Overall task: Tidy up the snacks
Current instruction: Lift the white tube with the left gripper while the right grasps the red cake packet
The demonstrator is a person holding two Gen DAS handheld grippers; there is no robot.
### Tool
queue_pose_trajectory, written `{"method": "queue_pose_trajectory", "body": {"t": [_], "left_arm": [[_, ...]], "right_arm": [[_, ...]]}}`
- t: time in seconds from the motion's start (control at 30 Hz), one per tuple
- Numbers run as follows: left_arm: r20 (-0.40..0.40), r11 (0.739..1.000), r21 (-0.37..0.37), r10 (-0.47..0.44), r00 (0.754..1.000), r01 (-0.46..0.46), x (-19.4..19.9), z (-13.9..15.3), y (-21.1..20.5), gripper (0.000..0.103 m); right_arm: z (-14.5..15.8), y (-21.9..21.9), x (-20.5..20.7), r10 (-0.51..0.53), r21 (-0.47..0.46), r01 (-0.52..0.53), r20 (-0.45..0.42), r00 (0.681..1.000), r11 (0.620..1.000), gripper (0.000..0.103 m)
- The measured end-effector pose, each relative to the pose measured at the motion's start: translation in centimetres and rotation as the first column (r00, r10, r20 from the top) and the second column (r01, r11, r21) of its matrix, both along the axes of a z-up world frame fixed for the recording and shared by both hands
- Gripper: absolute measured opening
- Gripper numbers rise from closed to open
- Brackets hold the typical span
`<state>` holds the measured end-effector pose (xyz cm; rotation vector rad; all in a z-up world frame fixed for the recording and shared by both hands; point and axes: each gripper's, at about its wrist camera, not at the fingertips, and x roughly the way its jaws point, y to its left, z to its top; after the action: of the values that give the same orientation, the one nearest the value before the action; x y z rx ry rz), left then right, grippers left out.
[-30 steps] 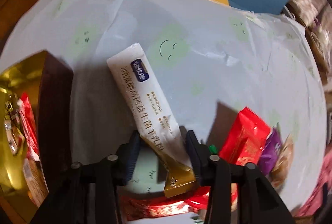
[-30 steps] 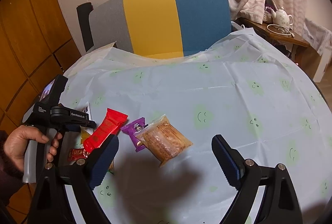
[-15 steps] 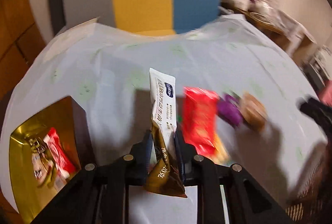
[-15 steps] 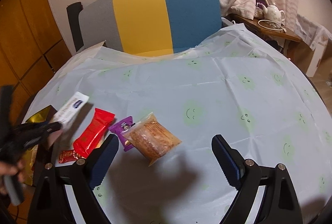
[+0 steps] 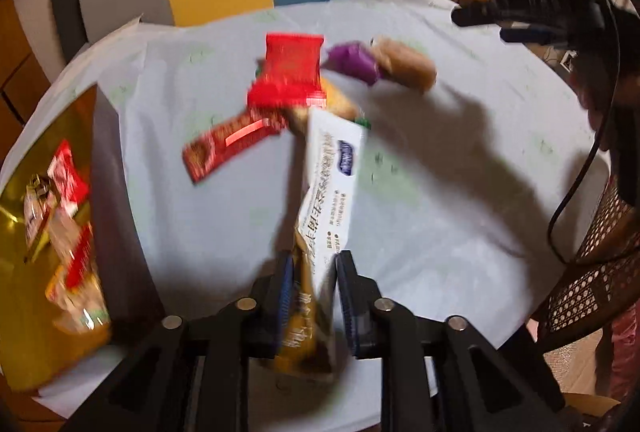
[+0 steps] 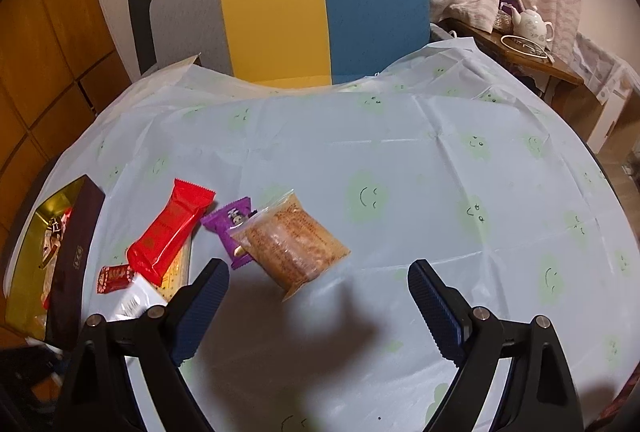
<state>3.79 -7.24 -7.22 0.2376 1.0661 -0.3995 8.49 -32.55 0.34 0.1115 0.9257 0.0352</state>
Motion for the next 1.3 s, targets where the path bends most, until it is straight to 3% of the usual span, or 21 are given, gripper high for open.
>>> {"method": "queue_pose_trajectory", "body": {"t": [0.13, 0.23, 0.47, 0.57, 0.6, 0.7, 0.87, 0.97, 1.0, 1.13, 1.2, 1.23, 1.27, 1.3], "left_arm": [[0.005, 0.997, 0.023, -0.068, 0.998, 0.067, -1.4, -1.1, -1.2, 0.041], [0.048, 0.993, 0.057, -0.107, 0.993, 0.104, -1.7, -1.4, -2.0, 0.041], [0.091, 0.991, 0.018, -0.131, 0.987, 0.13, -2.2, -1.4, -1.2, 0.038], [0.096, 0.989, 0.008, -0.146, 0.985, 0.146, -2.6, -1.1, -0.8, 0.037], [0.098, 0.988, 0.009, -0.155, 0.983, 0.155, -2.6, -1.1, -0.7, 0.036], [0.103, 0.986, 0.0, -0.164, 0.981, 0.165, -3.1, -1.0, -0.1, 0.036], [0.133, 0.984, -0.023, -0.172, 0.976, 0.176, -3.6, -1.0, 0.5, 0.036], [0.134, 0.984, -0.043, -0.164, 0.977, 0.172, -3.7, -0.9, 0.8, 0.036], [0.132, 0.984, -0.054, -0.161, 0.978, 0.17, -3.7, -1.0, 0.9, 0.036], [0.129, 0.983, -0.078, -0.154, 0.98, 0.165, -3.6, -1.0, 1.3, 0.036], [0.13, 0.983, -0.083, -0.153, 0.98, 0.165, -3.6, -1.1, 1.4, 0.036], [0.129, 0.983, -0.086, -0.152, 0.98, 0.164, -3.6, -1.1, 1.4, 0.036], [0.129, 0.983, -0.091, -0.15, 0.98, 0.162, -3.6, -1.1, 1.5, 0.036], [0.129, 0.982, -0.095, -0.148, 0.981, 0.161, -3.6, -1.1, 1.5, 0.036]], "right_arm": [[-0.5, 0.2, 0.2, 0.001, -0.009, -0.002, -0.026, 1.0, 1.0, 0.092], [-0.7, 0.5, 0.1, 0.011, -0.004, -0.011, -0.033, 0.999, 1.0, 0.092], [-1.2, 3.0, -0.4, 0.102, 0.111, -0.096, -0.054, 0.993, 0.989, 0.092], [-1.4, 5.6, -0.6, 0.19, 0.166, -0.176, -0.068, 0.979, 0.97, 0.088], [-1.4, 6.9, -0.7, 0.235, 0.167, -0.221, -0.071, 0.969, 0.961, 0.082], [-1.6, 10.2, -0.5, 0.31, 0.137, -0.296, -0.092, 0.946, 0.945, 0.081], [-2.3, 12.3, 2.5, 0.223, 0.163, -0.202, -0.124, 0.967, 0.966, 0.082], [-2.6, 13.3, 4.4, 0.176, 0.184, -0.148, -0.146, 0.974, 0.972, 0.096], [-2.8, 13.9, 5.2, 0.152, 0.178, -0.124, -0.154, 0.976, 0.976, 0.1], [-3.3, 15.4, 7.9, 0.101, 0.122, -0.08, -0.176, 0.979, 0.989, 0.101], [-3.9, 16.6, 8.8, 0.122, 0.069, -0.11, -0.196, 0.973, 0.992, 0.1], [-4.1, 17.1, 9.0, 0.134, 0.031, -0.131, -0.208, 0.969, 0.991, 0.093], [-4.3, 17.3, 9.0, 0.139, -0.008, -0.144, -0.216, 0.966, 0.99, 0.079], [-4.4, 17.6, 8.9, 0.138, -0.073, -0.158, -0.221, 0.965, 0.985, 0.042]]}}
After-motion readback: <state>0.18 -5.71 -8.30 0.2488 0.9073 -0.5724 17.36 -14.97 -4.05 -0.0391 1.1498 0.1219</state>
